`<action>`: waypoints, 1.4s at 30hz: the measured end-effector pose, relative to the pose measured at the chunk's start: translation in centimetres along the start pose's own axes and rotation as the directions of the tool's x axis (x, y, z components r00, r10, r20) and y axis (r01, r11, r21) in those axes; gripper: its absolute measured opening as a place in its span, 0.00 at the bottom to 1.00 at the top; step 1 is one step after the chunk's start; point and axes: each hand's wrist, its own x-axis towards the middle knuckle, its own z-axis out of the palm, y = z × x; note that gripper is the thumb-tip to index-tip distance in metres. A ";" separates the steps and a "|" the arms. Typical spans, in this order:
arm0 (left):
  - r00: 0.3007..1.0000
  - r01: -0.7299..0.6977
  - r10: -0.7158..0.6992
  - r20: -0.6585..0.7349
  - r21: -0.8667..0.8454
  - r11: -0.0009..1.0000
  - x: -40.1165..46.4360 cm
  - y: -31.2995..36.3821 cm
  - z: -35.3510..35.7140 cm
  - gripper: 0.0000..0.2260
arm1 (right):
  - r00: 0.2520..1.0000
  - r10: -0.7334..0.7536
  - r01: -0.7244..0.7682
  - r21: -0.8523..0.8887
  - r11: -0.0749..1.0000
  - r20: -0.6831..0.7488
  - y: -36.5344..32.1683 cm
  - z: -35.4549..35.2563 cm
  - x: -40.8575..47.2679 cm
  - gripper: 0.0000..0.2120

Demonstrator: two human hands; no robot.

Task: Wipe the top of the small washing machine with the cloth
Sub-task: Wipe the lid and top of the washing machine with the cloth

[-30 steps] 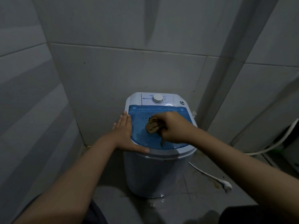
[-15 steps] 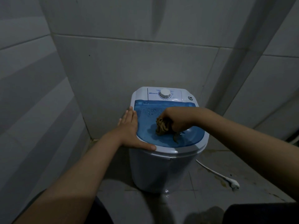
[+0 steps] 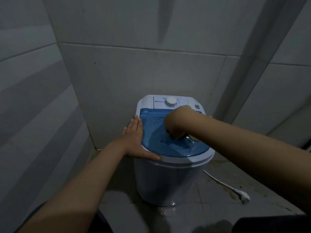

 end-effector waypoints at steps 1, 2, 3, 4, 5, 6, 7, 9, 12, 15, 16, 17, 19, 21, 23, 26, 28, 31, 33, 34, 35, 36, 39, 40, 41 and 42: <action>1.000 0.000 0.000 0.004 -0.002 1.000 0.0 0.0 0.0 0.67 | 0.998 -0.027 0.031 0.066 0.997 -0.049 0.1 -0.1 0.0 0.08; 1.000 -0.001 0.001 0.008 -0.005 1.000 0.0 -0.1 0.0 0.67 | 0.995 -0.060 0.073 0.154 0.985 -0.084 0.1 -0.2 -0.1 0.12; 1.000 -0.001 0.001 0.011 -0.007 1.000 0.0 -0.1 0.0 0.68 | 0.991 -0.082 0.106 0.240 0.965 -0.109 0.2 -0.1 -0.1 0.16; 1.000 -0.001 0.002 0.015 -0.009 1.000 0.0 -0.1 -0.1 0.70 | 0.985 -0.101 0.140 0.306 0.942 -0.140 0.2 0.3 -0.2 0.18; 1.000 -0.004 0.004 0.017 -0.011 1.000 0.0 0.0 -0.1 0.71 | 0.979 -0.110 0.165 0.341 0.926 -0.174 0.1 0.9 -0.2 0.19; 1.000 -0.007 0.007 0.016 -0.014 1.000 0.0 -0.1 0.0 0.71 | 0.973 -0.107 0.176 0.359 0.917 -0.205 0.2 1.7 -0.2 0.19; 1.000 -0.009 0.009 0.012 -0.017 1.000 0.0 -0.1 -0.1 0.71 | 0.970 -0.096 0.177 0.380 0.908 -0.224 0.3 2.4 -0.1 0.19; 1.000 -0.008 0.008 0.012 -0.016 1.000 0.1 -0.2 0.0 0.72 | 0.970 -0.073 0.169 0.424 0.890 -0.233 0.9 3.8 -0.2 0.21; 1.000 -0.012 0.012 0.008 0.000 1.000 0.1 -0.1 0.1 0.73 | 0.970 -0.078 0.160 0.363 0.918 -0.228 1.7 4.8 -0.4 0.25; 1.000 -0.012 0.012 0.002 0.004 1.000 -0.1 0.0 0.0 0.74 | 0.975 -0.102 0.147 0.222 0.964 -0.200 1.7 4.7 0.0 0.26; 1.000 -0.011 0.011 -0.001 0.002 1.000 -0.2 0.0 0.0 0.74 | 0.977 -0.108 0.139 0.169 0.976 -0.183 1.5 4.4 0.0 0.24; 1.000 -0.010 0.010 -0.003 0.000 1.000 -0.3 0.1 0.0 0.74 | 0.981 -0.111 0.130 0.117 0.985 -0.157 1.3 3.9 -0.1 0.20; 1.000 -0.008 0.008 -0.002 -0.006 1.000 -0.3 0.1 0.0 0.74 | 0.991 -0.100 0.102 0.021 0.995 -0.084 0.8 2.9 -0.2 0.15; 1.000 -0.005 0.005 0.000 -0.007 1.000 -0.3 0.1 0.0 0.73 | 0.997 -0.073 0.072 -0.060 0.996 -0.010 0.7 1.9 -0.5 0.14; 1.000 -0.006 0.006 -0.004 -0.002 1.000 -0.3 0.0 0.0 0.70 | 0.998 -0.067 0.067 -0.044 0.997 -0.008 1.3 1.2 -0.8 0.14; 1.000 -0.015 0.015 -0.002 -0.005 1.000 -0.2 0.0 0.0 0.69 | 0.961 -0.096 0.149 0.194 0.970 -0.259 2.2 1.6 -1.0 0.17; 1.000 -0.013 0.013 -0.001 -0.004 1.000 0.0 0.0 -0.1 0.70 | 0.874 -0.108 0.248 0.243 0.938 -0.475 1.8 3.1 -0.9 0.23; 1.000 -0.004 0.004 -0.001 0.007 1.000 0.1 -0.1 0.0 0.70 | 0.804 -0.195 0.374 0.223 0.900 -0.562 0.0 6.0 -0.6 0.24; 1.000 -0.001 0.001 -0.004 0.013 1.000 0.1 -0.1 0.1 0.70 | 0.771 -0.227 0.437 0.235 0.868 -0.595 -0.6 7.7 -0.7 0.24; 1.000 -0.002 0.002 -0.008 0.014 1.000 0.2 -0.1 0.0 0.70 | 0.753 -0.233 0.465 0.248 0.850 -0.615 -0.5 8.4 -0.8 0.24; 1.000 -0.005 0.005 -0.013 0.019 1.000 0.2 0.0 0.0 0.70 | 0.733 -0.237 0.496 0.263 0.828 -0.637 -0.2 9.1 -0.9 0.24; 1.000 -0.010 0.011 -0.017 0.024 1.000 0.1 -0.1 0.0 0.69 | 0.717 -0.243 0.523 0.275 0.807 -0.653 0.1 9.7 -1.0 0.23; 0.999 -0.012 0.013 -0.031 0.030 0.999 0.2 -0.3 -0.5 0.69 | 0.685 -0.307 0.584 0.247 0.773 -0.661 1.3 10.4 -1.3 0.21; 0.999 -0.011 0.013 -0.036 0.030 0.999 0.2 -0.5 -0.7 0.69 | 0.676 -0.327 0.598 0.231 0.768 -0.661 1.6 10.4 -1.4 0.20; 0.999 -0.009 0.010 -0.041 0.030 1.000 0.2 -0.6 -0.9 0.69 | 0.670 -0.343 0.606 0.219 0.765 -0.658 2.0 10.3 -1.5 0.21; 0.999 -0.007 0.009 -0.042 0.026 1.000 0.3 -0.7 -1.0 0.69 | 0.670 -0.356 0.607 0.205 0.767 -0.651 2.4 10.3 -1.7 0.21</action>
